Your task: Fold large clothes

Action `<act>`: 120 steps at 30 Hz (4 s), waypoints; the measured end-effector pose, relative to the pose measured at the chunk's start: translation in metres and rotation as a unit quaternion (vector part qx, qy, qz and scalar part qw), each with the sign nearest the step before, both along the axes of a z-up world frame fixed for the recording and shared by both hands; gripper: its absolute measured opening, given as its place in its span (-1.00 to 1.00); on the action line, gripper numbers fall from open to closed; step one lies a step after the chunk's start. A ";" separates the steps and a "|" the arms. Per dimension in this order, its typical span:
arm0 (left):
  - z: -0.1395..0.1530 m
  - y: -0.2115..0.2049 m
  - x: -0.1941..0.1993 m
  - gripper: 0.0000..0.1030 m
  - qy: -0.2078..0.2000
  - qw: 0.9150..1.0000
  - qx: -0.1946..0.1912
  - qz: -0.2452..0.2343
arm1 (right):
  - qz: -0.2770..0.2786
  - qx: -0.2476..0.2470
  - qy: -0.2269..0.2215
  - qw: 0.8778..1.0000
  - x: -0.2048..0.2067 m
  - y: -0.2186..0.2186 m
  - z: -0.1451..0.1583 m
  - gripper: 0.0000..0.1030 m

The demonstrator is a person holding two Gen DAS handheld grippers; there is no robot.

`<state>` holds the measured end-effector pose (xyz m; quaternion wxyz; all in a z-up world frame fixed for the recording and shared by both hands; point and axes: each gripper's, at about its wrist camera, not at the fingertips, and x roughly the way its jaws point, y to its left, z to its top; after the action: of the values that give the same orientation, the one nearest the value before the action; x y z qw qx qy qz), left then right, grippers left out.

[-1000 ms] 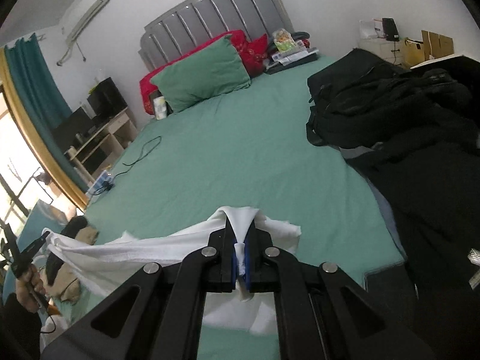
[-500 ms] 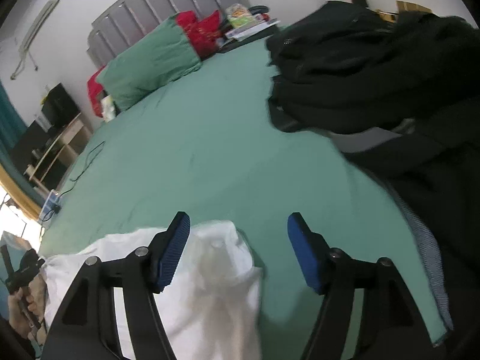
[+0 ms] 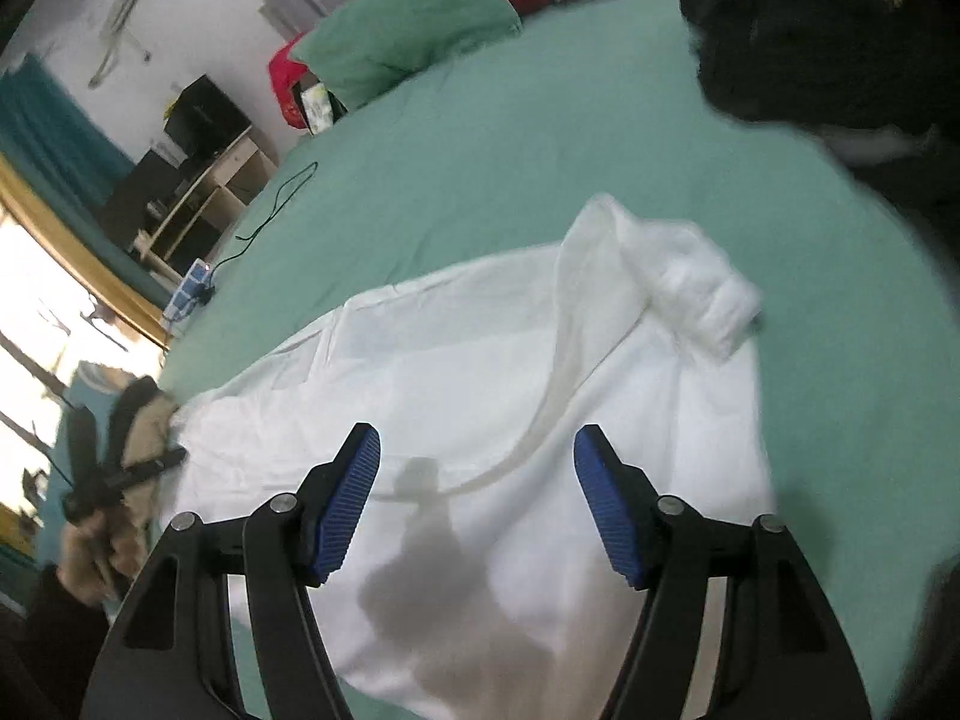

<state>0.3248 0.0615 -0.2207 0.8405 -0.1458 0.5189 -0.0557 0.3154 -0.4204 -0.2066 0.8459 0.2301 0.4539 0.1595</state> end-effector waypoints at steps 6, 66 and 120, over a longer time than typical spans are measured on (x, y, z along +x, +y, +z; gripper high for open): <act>-0.006 -0.001 0.015 -0.71 -0.003 1.000 -0.018 0.006 | 0.017 0.024 0.023 0.999 0.018 -0.006 -0.015 -0.96; 0.034 0.044 -0.217 -0.89 -0.018 0.994 0.078 0.071 | -0.100 -0.066 0.014 0.993 -0.206 -0.022 0.006 -0.90; 0.002 0.069 -0.113 -0.20 0.009 0.988 0.137 0.075 | -0.079 -0.185 -0.051 0.978 -0.114 0.018 0.016 0.09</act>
<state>0.2116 0.1308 -0.2190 0.8497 -0.0681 0.5166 0.0806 0.2015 -0.4024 -0.1904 0.9057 0.0960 0.4125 0.0170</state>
